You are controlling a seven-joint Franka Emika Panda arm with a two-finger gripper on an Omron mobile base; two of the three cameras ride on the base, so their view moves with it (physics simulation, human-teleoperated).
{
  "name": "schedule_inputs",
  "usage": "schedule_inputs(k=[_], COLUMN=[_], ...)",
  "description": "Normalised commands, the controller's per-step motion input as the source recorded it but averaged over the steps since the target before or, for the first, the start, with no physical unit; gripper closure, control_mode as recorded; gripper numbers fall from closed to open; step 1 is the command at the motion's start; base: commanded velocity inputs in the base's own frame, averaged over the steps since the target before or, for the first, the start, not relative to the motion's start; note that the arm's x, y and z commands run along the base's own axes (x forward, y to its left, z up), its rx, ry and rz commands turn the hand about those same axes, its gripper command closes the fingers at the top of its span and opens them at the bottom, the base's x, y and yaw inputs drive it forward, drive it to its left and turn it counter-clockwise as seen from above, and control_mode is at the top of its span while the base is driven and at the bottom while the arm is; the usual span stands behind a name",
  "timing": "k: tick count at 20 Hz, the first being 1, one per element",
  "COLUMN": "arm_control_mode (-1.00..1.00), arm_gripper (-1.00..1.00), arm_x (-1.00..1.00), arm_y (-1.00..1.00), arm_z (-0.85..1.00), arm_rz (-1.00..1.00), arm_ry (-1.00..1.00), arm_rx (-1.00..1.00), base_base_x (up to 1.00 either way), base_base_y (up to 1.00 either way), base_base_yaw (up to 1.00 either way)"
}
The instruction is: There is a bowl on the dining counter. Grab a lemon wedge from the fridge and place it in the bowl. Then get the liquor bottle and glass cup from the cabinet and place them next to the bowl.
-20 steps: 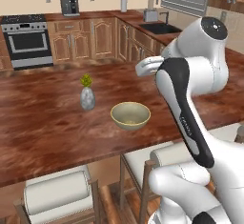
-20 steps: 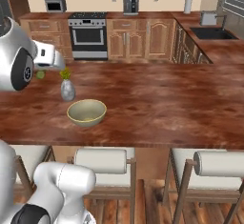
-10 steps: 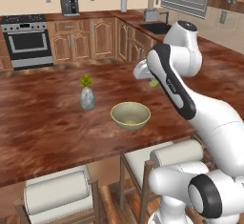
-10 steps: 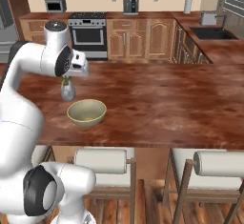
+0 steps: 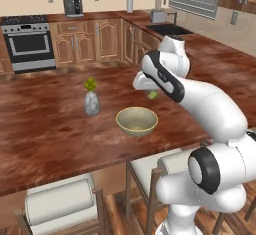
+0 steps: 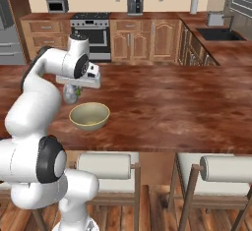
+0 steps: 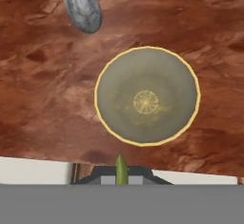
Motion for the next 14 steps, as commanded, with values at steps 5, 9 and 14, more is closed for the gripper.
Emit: schedule_inputs(k=[5, 9, 14], arm_control_mode=[-1.00, -1.00, -1.00], arm_gripper=[1.00, 1.00, 1.00], arm_x=[0.61, 0.42, 0.22], arm_y=[0.11, 0.17, 0.16], arm_z=[-0.74, -0.73, -0.65], arm_rz=[0.00, 0.00, 0.00], arm_ry=[0.08, 0.05, 0.00], arm_rx=[-0.01, -0.02, -0.02], base_base_x=[0.00, 0.00, 0.00], base_base_y=[0.00, 0.00, 0.00], base_base_yaw=[0.00, 0.00, 0.00])
